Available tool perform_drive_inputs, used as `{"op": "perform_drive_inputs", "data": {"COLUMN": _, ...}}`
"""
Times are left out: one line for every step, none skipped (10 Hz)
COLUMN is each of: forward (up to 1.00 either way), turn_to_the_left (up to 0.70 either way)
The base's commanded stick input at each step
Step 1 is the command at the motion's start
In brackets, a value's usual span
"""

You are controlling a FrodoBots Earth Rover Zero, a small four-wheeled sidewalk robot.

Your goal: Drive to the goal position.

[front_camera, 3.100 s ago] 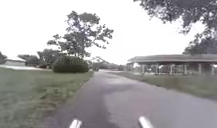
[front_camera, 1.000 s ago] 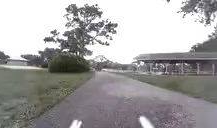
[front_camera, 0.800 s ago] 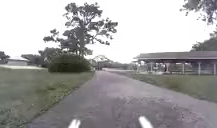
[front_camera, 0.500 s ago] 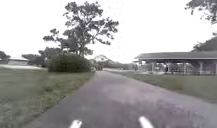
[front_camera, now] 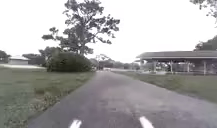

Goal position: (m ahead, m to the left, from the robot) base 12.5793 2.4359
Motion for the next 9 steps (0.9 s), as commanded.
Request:
{"op": "perform_drive_inputs", "data": {"forward": 0.70, "turn_to_the_left": -0.06}}
{"op": "perform_drive_inputs", "data": {"forward": 0.70, "turn_to_the_left": -0.25}}
{"op": "perform_drive_inputs", "data": {"forward": 0.70, "turn_to_the_left": -0.21}}
{"op": "perform_drive_inputs", "data": {"forward": 0.70, "turn_to_the_left": -0.04}}
{"op": "perform_drive_inputs", "data": {"forward": 0.70, "turn_to_the_left": 0.00}}
{"op": "perform_drive_inputs", "data": {"forward": 0.70, "turn_to_the_left": 0.00}}
{"op": "perform_drive_inputs", "data": {"forward": 0.70, "turn_to_the_left": 0.00}}
{"op": "perform_drive_inputs", "data": {"forward": 0.70, "turn_to_the_left": 0.00}}
{"op": "perform_drive_inputs", "data": {"forward": 0.70, "turn_to_the_left": 0.00}}
